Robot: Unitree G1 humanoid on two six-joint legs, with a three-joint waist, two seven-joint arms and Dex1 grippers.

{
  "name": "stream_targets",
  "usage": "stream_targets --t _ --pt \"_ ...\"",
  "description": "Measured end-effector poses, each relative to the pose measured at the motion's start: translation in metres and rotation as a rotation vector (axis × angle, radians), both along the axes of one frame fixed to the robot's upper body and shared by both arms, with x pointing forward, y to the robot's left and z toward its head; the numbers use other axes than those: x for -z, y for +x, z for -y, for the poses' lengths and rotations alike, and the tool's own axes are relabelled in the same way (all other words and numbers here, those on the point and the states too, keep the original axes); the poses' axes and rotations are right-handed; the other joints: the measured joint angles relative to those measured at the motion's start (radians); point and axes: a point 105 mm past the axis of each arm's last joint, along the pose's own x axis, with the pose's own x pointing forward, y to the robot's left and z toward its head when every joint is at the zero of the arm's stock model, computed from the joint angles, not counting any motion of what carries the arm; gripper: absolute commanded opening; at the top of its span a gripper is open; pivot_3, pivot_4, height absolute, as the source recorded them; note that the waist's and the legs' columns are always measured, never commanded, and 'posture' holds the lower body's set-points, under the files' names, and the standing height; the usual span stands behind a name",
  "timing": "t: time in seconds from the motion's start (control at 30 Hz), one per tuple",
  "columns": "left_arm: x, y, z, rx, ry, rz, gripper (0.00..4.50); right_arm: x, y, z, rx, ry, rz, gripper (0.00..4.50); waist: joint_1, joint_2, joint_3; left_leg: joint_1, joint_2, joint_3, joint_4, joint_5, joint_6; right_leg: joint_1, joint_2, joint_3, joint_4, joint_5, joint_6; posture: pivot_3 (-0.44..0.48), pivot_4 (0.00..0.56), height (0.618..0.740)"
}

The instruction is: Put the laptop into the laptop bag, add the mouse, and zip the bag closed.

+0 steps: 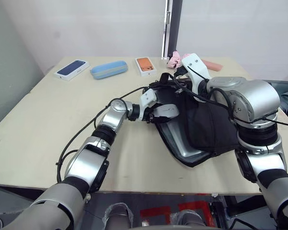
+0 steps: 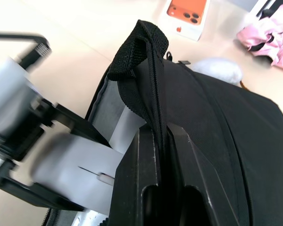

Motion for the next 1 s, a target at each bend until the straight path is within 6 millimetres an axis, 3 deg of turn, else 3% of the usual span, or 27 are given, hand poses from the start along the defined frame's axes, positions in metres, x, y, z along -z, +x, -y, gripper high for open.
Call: stream_targets --t 0.6,0.83,0.9,0.97,1.0 --pt "-0.005 0.010 0.045 -0.077 -0.063 0.024 2.85 0.000 0.000 -0.004 0.004 0.014 0.007 0.04 0.006 0.000 0.000 0.000 0.000 0.000 0.000 0.000 0.000 0.000 0.000 0.001 0.000 0.001 0.001 0.000 0.150 0.740" --pt "-0.004 0.009 0.050 -0.093 -0.079 0.017 2.85 0.000 0.000 -0.005 0.007 0.016 0.009 0.04 0.006 0.000 0.000 0.000 0.000 0.000 0.000 0.000 0.000 0.000 0.000 0.001 0.000 0.001 0.002 0.000 0.150 0.740" --pt "-0.003 0.010 0.049 -0.098 -0.080 0.008 3.91 0.000 0.000 -0.004 0.010 0.015 0.010 0.00 0.007 0.000 0.000 0.000 0.000 0.000 0.000 0.000 0.000 0.000 0.000 0.001 0.000 0.001 0.002 0.000 0.150 0.740" --pt "-0.003 0.010 0.048 -0.102 -0.090 -0.013 4.47 0.000 0.000 -0.004 0.012 0.016 0.011 0.00 0.007 0.000 0.000 0.000 0.000 0.000 0.000 0.000 0.000 0.000 0.000 0.001 0.000 0.001 0.002 0.000 0.150 0.740" --pt "-0.003 0.010 0.047 -0.098 -0.086 -0.010 4.47 0.000 0.000 -0.004 0.013 0.018 0.011 0.00 0.007 0.000 0.000 0.000 0.000 0.000 0.000 0.000 0.000 0.000 0.000 0.001 0.000 0.001 0.001 0.000 0.150 0.740"
